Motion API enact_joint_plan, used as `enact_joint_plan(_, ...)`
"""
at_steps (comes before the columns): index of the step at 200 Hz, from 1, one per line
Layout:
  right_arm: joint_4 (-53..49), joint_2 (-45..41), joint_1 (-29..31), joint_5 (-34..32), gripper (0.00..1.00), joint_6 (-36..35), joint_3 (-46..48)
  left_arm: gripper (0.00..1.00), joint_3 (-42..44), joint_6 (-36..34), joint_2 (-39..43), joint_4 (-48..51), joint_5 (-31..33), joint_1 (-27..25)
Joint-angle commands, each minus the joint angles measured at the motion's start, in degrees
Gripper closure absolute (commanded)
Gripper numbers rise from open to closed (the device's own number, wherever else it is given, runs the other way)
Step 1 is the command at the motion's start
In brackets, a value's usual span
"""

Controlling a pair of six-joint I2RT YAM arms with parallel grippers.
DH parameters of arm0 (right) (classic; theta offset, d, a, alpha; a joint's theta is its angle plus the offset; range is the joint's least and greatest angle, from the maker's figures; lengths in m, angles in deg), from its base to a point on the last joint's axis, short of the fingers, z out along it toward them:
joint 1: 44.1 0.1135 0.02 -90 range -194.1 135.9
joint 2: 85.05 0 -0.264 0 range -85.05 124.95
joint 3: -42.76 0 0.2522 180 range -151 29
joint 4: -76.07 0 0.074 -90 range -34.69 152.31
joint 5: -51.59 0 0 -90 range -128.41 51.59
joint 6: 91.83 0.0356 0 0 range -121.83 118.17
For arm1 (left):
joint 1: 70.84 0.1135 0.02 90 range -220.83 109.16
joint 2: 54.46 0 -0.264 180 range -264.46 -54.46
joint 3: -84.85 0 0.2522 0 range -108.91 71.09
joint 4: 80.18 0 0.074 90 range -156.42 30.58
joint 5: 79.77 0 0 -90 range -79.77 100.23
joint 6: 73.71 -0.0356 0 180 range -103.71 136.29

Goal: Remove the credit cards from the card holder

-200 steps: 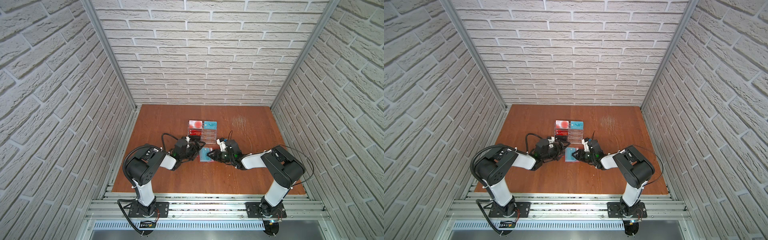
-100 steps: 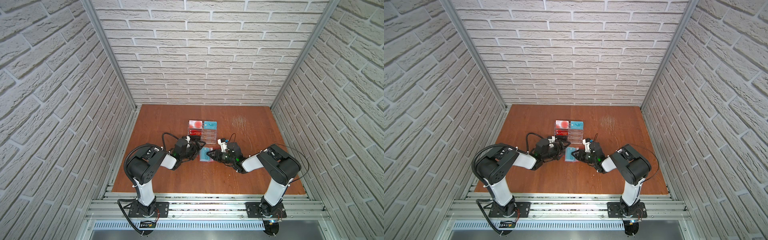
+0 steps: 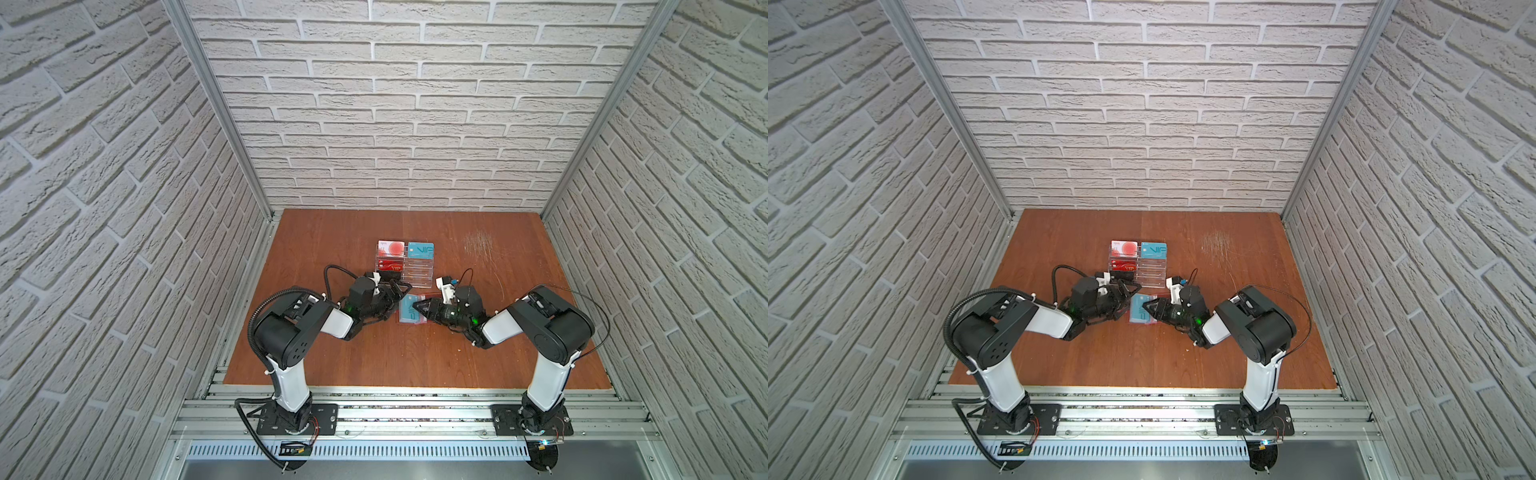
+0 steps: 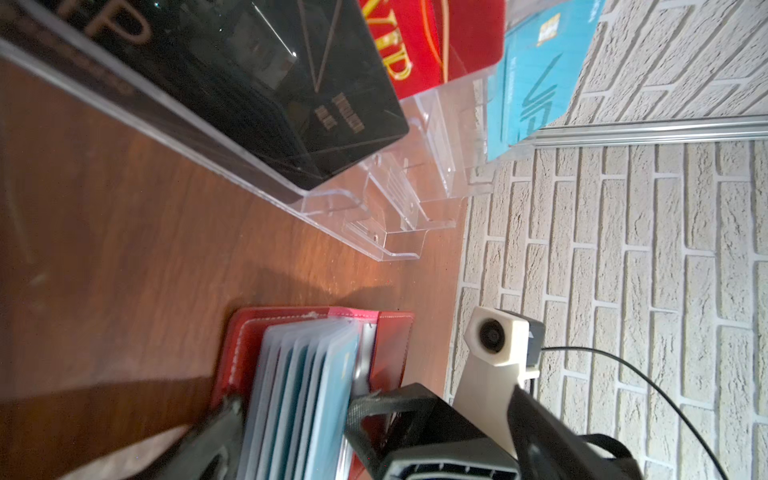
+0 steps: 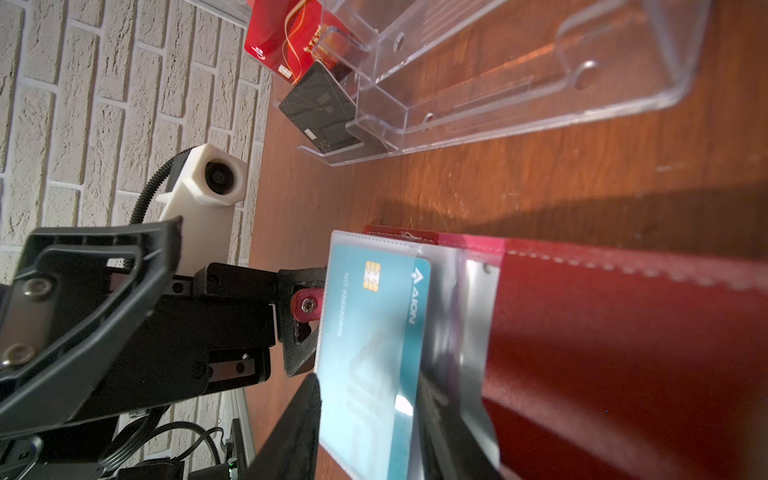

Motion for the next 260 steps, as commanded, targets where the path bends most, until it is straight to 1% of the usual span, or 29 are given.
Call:
enact_joint_plan(1, 1.9, 1.5, 0.5, 0.1, 0.6, 0.2, 0.6, 0.02, 1.2, -1.9, -3.2, 6.6, 0.6, 0.1)
enact_joint_plan(65, 3.1, 1.7, 0.8, -0.3, 0.59, 0.6, 0.8, 0.02, -1.1, -3.4, -2.5, 10.7, 0.4, 0.0)
enact_joint_plan(102, -0.9, 0.6, 2.1, -1.4, 0.59, -1.4, -0.4, 0.02, -1.0, -3.8, -1.7, 11.7, 0.8, -0.2)
enact_joint_plan(118, -1.0, 0.5, 2.5, -1.7, 0.59, -1.3, -0.9, 0.02, -1.4, -4.3, -1.4, 12.9, 0.7, -0.1)
enact_joint_plan(172, 2.0, 1.2, 3.2, -2.2, 0.59, 0.4, -1.3, 0.02, -2.2, -5.0, -1.1, 15.1, -0.2, -0.1)
enact_joint_plan(213, 6.3, 1.3, 3.4, -2.9, 0.59, 2.1, -0.1, 0.02, -3.2, -6.7, -0.4, 19.0, -0.2, -0.1)
enact_joint_plan(260, 8.2, 1.9, 3.8, -2.4, 0.58, 2.7, -0.6, 0.02, -3.8, -6.9, -0.7, 19.6, -0.1, -0.1)
